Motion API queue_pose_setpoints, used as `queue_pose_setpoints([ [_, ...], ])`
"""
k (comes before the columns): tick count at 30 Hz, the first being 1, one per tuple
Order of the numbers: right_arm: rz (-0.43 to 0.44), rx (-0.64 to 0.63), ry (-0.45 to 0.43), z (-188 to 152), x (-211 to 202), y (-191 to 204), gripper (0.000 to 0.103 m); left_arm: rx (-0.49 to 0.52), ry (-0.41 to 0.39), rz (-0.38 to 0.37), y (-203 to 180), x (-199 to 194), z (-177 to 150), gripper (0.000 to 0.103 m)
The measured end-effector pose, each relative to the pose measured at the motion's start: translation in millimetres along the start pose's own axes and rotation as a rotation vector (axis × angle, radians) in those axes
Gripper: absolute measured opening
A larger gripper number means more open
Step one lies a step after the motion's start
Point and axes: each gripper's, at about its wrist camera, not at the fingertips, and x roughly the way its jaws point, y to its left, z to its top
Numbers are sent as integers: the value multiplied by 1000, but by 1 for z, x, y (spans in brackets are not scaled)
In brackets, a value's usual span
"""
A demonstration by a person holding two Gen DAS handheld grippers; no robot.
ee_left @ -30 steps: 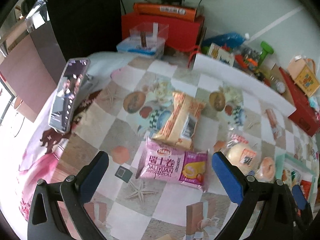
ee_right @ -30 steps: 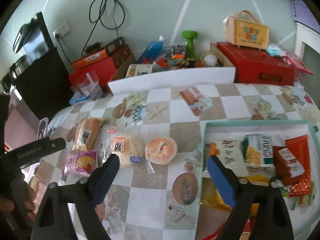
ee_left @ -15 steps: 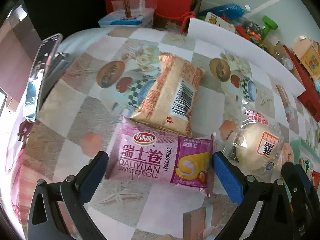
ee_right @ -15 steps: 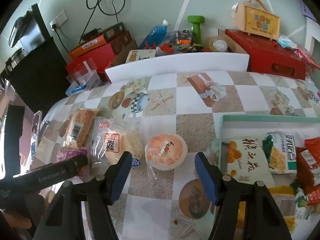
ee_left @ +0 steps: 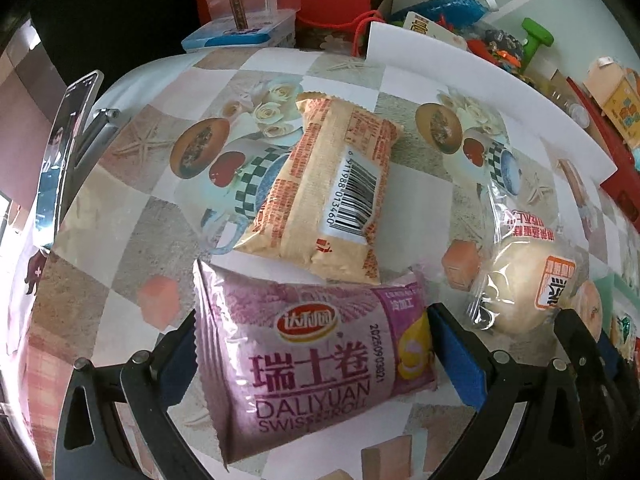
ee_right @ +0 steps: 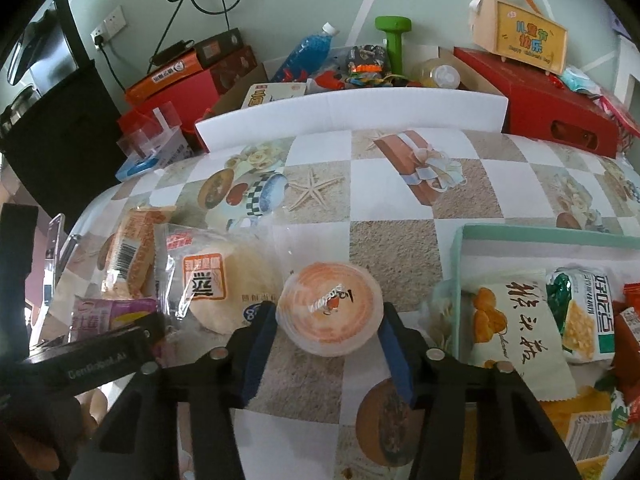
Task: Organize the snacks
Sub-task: 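Grasp the pink swiss roll with the left tool while the right tool grasps the orange jelly cup, then lift the swiss roll and jelly cup and carry them toward the tray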
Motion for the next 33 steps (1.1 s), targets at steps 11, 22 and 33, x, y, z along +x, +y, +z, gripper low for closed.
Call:
queue_pose_setpoints([
  [11,-7,18,0,0,-1,-4,44,23,-11,-15,-5,-9,-2,86],
  [22,-9,32,4,-4,-12,-9,44,18,-14,-25,-7,-18,-5,76],
  [33,7,40,-17,-16,-38,-9,43,14,-26,-22,2,-34,-20,72],
])
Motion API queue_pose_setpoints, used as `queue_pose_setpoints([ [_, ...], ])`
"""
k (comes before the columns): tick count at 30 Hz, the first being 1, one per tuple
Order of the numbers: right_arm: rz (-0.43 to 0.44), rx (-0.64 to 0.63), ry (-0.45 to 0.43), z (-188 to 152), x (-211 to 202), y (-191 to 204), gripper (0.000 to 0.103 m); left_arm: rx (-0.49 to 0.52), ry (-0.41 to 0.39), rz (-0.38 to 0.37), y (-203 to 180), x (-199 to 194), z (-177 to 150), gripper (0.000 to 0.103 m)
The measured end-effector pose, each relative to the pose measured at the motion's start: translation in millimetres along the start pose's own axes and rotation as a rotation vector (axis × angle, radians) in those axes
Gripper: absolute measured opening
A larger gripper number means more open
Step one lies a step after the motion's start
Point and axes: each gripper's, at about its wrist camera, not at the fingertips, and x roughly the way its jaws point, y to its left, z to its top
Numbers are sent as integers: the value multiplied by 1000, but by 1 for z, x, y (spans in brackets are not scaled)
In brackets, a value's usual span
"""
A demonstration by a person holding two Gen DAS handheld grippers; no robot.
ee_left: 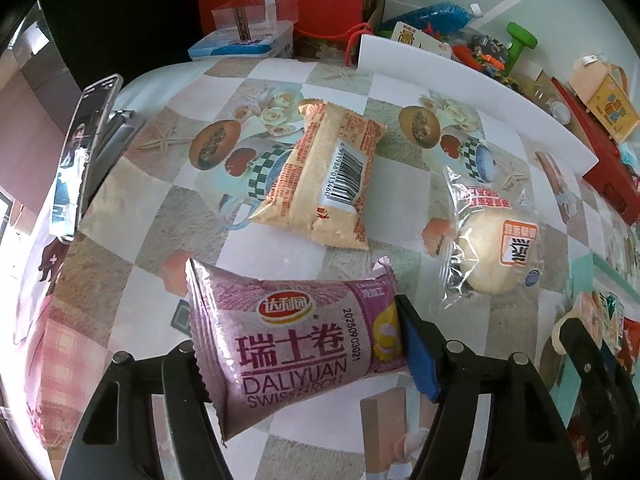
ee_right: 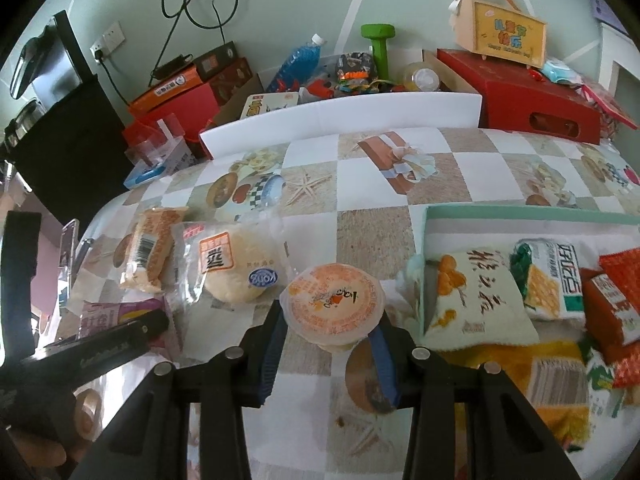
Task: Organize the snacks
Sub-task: 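Lift the swiss roll and jelly cup and carry them toward the tray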
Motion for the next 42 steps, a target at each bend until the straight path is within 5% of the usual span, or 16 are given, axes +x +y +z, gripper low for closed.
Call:
queue_pose_setpoints([
  [26,6,13,-169,-15,-100,-7,43,78,-253,-67,-31,-114,-8,72],
  [42,-127,199,-194,-10,-130,-96,44,249,-308,-197,-108,-148,-29,72],
])
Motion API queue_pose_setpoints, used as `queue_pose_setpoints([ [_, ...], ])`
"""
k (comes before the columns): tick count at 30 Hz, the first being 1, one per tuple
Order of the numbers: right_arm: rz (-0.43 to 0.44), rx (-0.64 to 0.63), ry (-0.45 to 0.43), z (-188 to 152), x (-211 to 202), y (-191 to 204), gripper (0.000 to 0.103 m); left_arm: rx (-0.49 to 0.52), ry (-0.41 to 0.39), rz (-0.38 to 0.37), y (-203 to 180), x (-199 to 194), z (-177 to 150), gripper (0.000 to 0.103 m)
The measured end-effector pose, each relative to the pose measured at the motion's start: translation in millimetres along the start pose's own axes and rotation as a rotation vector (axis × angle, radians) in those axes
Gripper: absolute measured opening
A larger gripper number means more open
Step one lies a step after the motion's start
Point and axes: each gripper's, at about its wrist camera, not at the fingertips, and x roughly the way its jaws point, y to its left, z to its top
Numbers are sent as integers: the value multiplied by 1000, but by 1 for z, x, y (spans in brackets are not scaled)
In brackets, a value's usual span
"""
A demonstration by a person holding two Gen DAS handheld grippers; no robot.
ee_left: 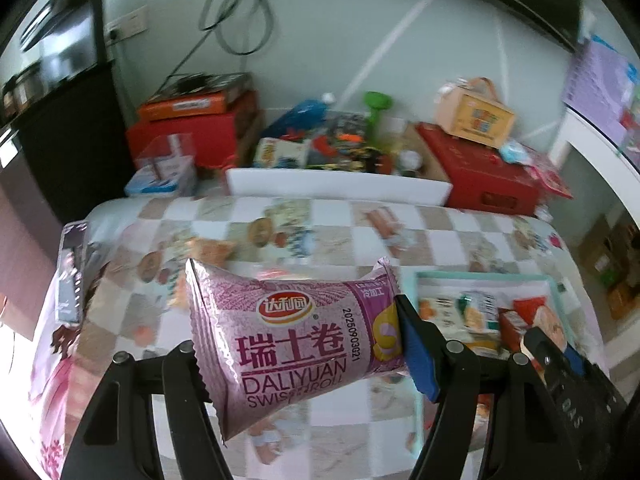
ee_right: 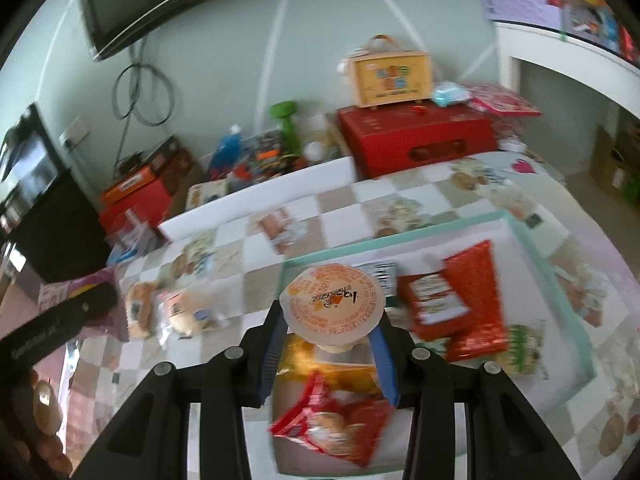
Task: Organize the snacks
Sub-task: 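Lift the swiss roll and jelly cup and carry them toward the tray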
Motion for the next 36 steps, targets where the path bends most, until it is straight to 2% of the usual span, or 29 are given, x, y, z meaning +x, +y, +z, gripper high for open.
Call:
queue_pose_setpoints([
  [9,-79,120,-24,10,-14,-63,44,179,17,-98,-82,-1,-14,72],
  [19,-149,226,-21,9,-29,-117,44,345,51,-136,-148,4,-42,72],
  [24,-177,253,-2,7,-31,-130,44,402,70,-142,-169,8,-55,72],
  [36,-139,252,120,-2,-6,-129,44,469,146,-128,-188,32,-76,72],
])
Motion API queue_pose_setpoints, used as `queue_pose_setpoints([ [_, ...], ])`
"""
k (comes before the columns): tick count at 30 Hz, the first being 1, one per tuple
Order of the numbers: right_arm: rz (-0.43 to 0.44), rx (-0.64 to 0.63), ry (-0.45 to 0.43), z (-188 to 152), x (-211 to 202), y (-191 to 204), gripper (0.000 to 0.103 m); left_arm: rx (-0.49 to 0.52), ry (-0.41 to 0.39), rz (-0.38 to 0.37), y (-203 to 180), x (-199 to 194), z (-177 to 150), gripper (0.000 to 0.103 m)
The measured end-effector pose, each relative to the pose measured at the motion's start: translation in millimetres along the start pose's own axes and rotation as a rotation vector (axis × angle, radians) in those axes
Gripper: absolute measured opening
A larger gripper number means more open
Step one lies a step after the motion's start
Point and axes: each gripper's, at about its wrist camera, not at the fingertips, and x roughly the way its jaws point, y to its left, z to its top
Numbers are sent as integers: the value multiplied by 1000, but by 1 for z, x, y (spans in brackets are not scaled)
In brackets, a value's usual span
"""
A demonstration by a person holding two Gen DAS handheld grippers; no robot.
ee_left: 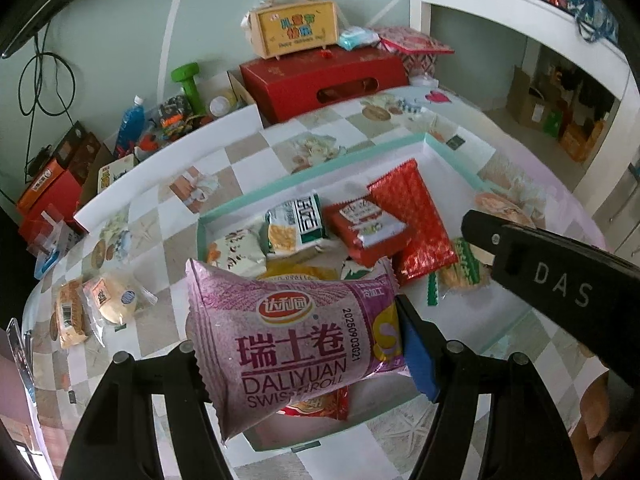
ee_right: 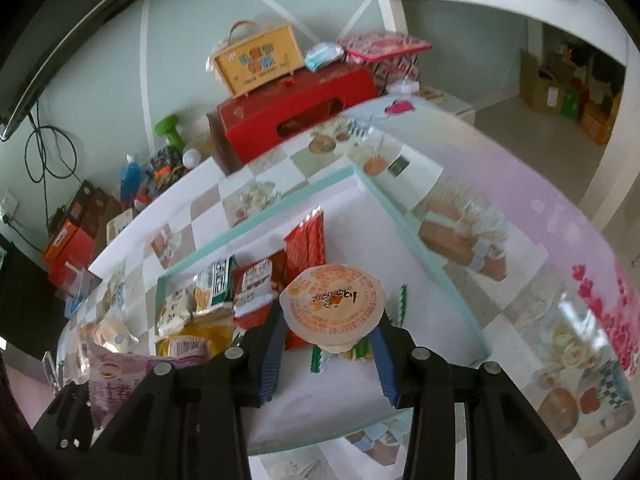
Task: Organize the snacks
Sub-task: 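Lift the swiss roll and jelly cup and carry them toward the tray, then lower the swiss roll and jelly cup into the tray and open both tools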
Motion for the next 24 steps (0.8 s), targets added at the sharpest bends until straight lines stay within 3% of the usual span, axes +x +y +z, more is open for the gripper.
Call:
queue_pose_setpoints([
  [24,13,-32,110,-10,28,12,45,-1,75,-9,-4,24,-5,75],
])
